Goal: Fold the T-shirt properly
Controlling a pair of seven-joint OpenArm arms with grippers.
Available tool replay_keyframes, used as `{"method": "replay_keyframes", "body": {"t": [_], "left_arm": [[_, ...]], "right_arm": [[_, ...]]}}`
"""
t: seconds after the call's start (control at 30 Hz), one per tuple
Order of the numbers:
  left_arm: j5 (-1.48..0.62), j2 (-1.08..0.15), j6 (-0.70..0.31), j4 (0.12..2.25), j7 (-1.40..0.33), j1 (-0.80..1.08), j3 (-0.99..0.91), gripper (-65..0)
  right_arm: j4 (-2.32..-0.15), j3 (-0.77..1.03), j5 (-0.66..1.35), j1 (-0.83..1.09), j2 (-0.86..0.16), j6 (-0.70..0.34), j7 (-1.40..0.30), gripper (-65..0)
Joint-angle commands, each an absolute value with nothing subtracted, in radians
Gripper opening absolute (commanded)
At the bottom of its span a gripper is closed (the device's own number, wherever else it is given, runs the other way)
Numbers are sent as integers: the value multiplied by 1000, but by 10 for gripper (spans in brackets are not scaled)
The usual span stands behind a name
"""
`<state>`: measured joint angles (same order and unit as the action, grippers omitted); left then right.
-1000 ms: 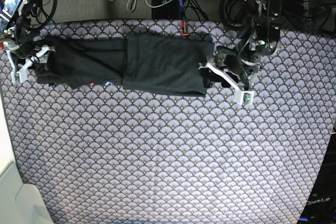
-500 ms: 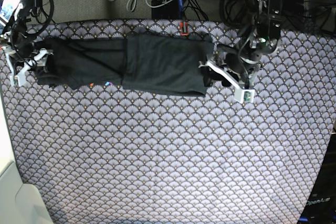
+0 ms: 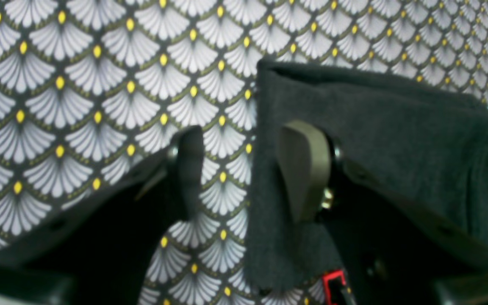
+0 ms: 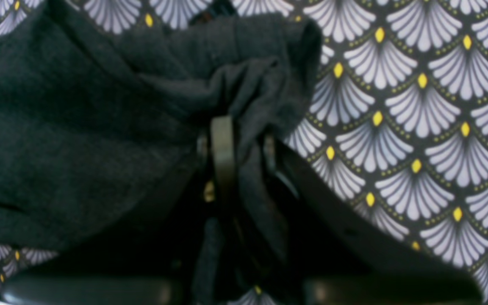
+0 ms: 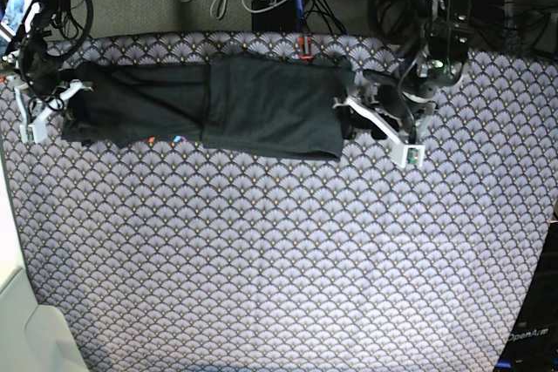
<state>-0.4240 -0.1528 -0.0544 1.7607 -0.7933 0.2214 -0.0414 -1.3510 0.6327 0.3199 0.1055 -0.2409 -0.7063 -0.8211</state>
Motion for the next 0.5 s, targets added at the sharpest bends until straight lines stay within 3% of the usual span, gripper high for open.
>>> {"method": "replay_keyframes", "body": {"t": [0.0,0.2,0.47], "left_arm": [[-435,-156,-59,1781,-774,213,-42,-338],[-435,-156,-59,1782,-774,213,-42,-338],[-435,-156,-61,1893,-774,266,-165,-338]], "right_arm": [[-1342,631,234,119,-246,-698,-921,-648],[-1356,633,234,119,-248,-698,-921,-650],[-1557,634,234,160,-231,-698,-923,-650]]}}
